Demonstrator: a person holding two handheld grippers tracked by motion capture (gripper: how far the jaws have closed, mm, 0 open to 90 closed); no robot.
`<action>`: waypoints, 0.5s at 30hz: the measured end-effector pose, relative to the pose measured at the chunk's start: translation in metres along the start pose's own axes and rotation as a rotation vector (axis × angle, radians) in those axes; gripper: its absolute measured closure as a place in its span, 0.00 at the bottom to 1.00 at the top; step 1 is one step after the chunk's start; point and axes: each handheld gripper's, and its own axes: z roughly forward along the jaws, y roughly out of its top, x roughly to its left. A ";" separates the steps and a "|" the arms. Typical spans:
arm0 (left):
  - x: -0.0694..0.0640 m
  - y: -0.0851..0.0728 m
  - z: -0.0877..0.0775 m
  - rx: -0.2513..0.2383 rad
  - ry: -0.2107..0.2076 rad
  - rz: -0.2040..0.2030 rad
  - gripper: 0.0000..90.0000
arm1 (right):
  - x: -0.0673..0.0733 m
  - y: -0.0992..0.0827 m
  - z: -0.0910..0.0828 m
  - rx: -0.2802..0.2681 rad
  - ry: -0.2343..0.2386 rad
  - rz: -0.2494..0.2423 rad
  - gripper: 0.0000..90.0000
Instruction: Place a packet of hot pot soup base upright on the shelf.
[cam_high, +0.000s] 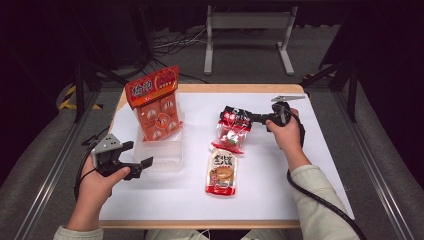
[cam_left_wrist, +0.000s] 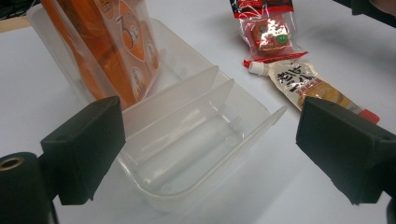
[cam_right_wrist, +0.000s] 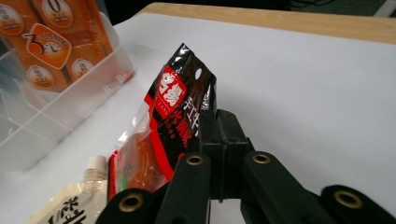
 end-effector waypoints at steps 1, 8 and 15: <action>0.000 0.000 0.000 0.000 0.000 -0.001 0.10 | 0.004 0.003 -0.003 -0.008 0.005 -0.013 1.00; -0.002 0.000 0.001 0.002 -0.006 0.001 0.10 | 0.017 0.013 -0.016 -0.035 0.032 -0.043 1.00; -0.004 0.001 0.003 0.006 -0.012 0.016 0.10 | 0.027 0.017 -0.027 -0.046 0.044 -0.086 1.00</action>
